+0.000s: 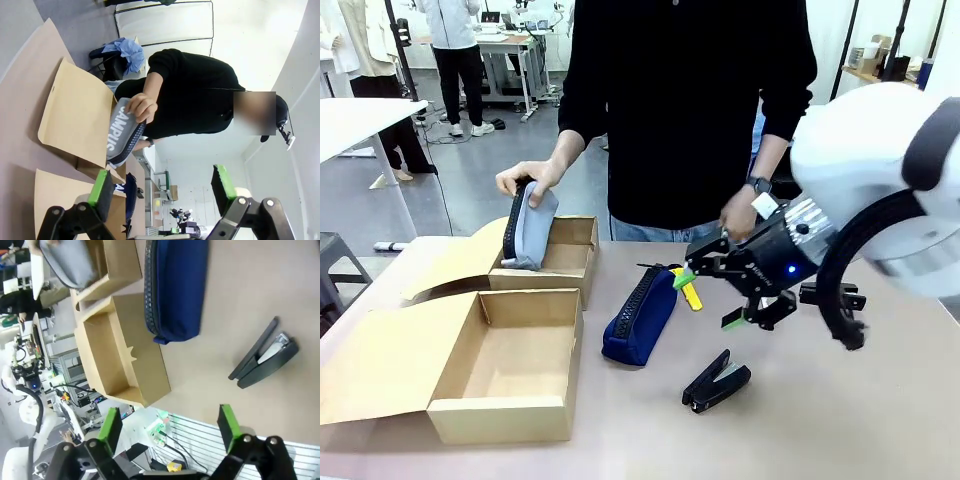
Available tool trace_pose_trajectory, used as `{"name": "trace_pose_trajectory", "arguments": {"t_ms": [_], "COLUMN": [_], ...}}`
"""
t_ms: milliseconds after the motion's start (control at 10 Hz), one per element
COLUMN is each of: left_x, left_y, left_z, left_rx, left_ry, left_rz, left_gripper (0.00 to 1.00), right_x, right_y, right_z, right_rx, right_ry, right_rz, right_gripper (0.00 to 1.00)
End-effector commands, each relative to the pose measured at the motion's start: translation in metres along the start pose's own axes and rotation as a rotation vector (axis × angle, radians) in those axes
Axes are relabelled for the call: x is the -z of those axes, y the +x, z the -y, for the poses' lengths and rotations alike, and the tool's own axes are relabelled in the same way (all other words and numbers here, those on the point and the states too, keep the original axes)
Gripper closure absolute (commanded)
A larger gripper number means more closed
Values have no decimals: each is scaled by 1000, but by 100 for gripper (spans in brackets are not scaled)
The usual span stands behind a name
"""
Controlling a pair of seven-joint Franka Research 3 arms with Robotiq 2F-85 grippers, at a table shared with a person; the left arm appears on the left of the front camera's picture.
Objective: Place items inside the box.
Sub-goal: Pick up a Pencil pouch or Stapler and place it inside the Mailer Box closest to the robot.
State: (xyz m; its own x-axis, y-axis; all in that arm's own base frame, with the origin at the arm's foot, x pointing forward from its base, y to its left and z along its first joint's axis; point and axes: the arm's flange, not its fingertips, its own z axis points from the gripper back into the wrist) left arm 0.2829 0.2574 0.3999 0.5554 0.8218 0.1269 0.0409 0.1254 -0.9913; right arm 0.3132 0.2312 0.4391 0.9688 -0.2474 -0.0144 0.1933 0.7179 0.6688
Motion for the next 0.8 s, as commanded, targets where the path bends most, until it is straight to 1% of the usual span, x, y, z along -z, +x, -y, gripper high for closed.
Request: {"name": "trace_pose_trajectory", "arguments": {"t_ms": [0, 100, 200, 300, 400, 500, 600, 700], "left_x": [-1, -1, -1, -1, -1, -1, -1, -1], "left_y": [-1, -1, -1, -1, -1, -1, -1, -1], "left_z": [1, 1, 1, 1, 1, 1, 1, 1], "left_rx": [5, 5, 5, 5, 5, 5, 5, 5], "left_ry": [-21, -21, -21, -21, -21, -21, -21, -21], "left_rz": [3, 3, 3, 3, 3, 3, 3, 3], "left_gripper": [0, 0, 0, 0, 0, 0, 0, 0], "right_x": [13, 17, 31, 43, 56, 77, 101, 125], "right_y": [-9, -16, -3, 17, 32, 41, 52, 61], "right_z": [-4, -11, -33, -57, -78, -96, -108, -116], "right_rx": [-11, -29, -44, -54, -45, -65, -41, -44], "right_ry": [-7, -126, -227, -314, -377, -439, -493, -499], "right_rz": [-6, -12, -58, -74, -78, -100, -102, -123], "right_gripper": [0, 0, 0, 0, 0, 0, 0, 0]}}
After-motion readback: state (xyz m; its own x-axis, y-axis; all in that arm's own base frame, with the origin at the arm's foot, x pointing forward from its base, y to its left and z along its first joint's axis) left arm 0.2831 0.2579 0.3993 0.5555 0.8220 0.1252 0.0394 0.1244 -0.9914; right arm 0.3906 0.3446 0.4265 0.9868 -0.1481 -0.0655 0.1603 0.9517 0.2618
